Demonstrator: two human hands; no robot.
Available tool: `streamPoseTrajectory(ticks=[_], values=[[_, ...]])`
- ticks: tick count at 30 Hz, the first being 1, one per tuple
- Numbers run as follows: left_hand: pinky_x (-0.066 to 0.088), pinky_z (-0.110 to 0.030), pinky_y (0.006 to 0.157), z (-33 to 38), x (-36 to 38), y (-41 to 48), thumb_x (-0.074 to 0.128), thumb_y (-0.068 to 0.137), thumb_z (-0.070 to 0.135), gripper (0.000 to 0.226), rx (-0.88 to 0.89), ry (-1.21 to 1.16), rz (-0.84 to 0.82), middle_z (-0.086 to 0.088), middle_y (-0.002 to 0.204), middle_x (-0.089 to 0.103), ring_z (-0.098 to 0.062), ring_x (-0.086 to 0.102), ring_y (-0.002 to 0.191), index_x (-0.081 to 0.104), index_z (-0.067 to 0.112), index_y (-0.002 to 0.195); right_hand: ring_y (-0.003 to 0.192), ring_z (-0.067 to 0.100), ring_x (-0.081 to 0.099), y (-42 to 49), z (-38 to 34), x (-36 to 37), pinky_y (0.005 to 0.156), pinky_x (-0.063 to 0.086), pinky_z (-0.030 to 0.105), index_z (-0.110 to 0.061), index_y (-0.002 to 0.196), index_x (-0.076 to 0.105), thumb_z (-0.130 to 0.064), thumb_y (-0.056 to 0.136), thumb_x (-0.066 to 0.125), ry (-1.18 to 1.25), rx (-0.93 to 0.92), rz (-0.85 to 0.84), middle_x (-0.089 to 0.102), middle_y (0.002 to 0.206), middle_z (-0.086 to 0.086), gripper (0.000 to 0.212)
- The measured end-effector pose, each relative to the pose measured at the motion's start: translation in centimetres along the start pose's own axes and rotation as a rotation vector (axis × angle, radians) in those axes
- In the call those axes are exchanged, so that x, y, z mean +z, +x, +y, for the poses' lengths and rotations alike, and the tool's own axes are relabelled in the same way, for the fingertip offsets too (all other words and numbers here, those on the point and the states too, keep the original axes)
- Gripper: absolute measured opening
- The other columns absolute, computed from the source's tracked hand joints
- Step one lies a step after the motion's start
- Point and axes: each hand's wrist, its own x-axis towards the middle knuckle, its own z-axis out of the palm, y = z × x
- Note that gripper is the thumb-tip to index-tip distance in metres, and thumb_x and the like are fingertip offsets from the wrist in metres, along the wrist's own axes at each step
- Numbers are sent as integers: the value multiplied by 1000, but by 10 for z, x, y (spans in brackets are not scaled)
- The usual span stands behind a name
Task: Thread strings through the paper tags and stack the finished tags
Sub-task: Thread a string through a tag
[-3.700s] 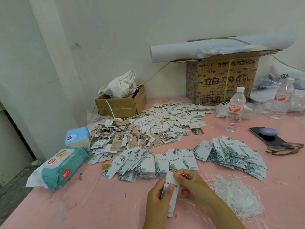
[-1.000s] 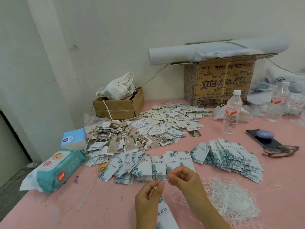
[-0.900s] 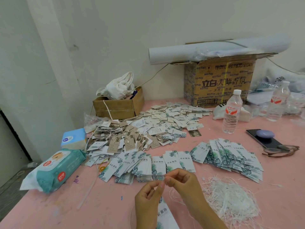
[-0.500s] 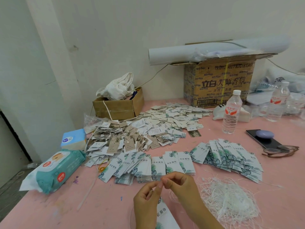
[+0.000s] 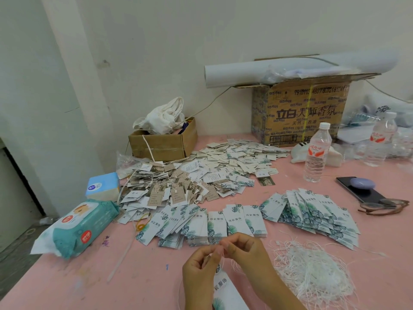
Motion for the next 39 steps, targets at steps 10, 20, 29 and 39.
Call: streamPoseTrajectory(ticks=[10,20,29,39], values=[[44,-30,61,-3,-4,3,91,54,24,21,-20,-30,-19,-10,63,66,-22,53,64,76,15,66,86,35,65,1,6,0,91,53,45,-3,82,73,-25,71,83,141,61,-97,68,90,30,26],[51,-28,47,3,-3,1,69,72,25,19,-146,-204,45,-13,62,69,-21,65,53,71,6,70,85,18,66,-2,8,6,76,54,28,-19,96,72,-20,80,76,-38,-2,-58,71,96,9,17],[51,-36,67,9,-7,8,57,89,32,23,-195,-572,285,0,65,69,-17,61,70,60,9,84,62,3,45,-9,6,-2,63,37,13,-40,114,64,-20,80,76,-455,40,-347,53,67,-13,42],[48,-33,80,14,-10,15,40,98,36,52,-213,-710,243,-9,110,62,-15,55,90,47,5,140,74,17,69,-4,-7,-16,63,51,24,-28,109,68,-14,93,61,-407,132,-289,71,78,0,23]])
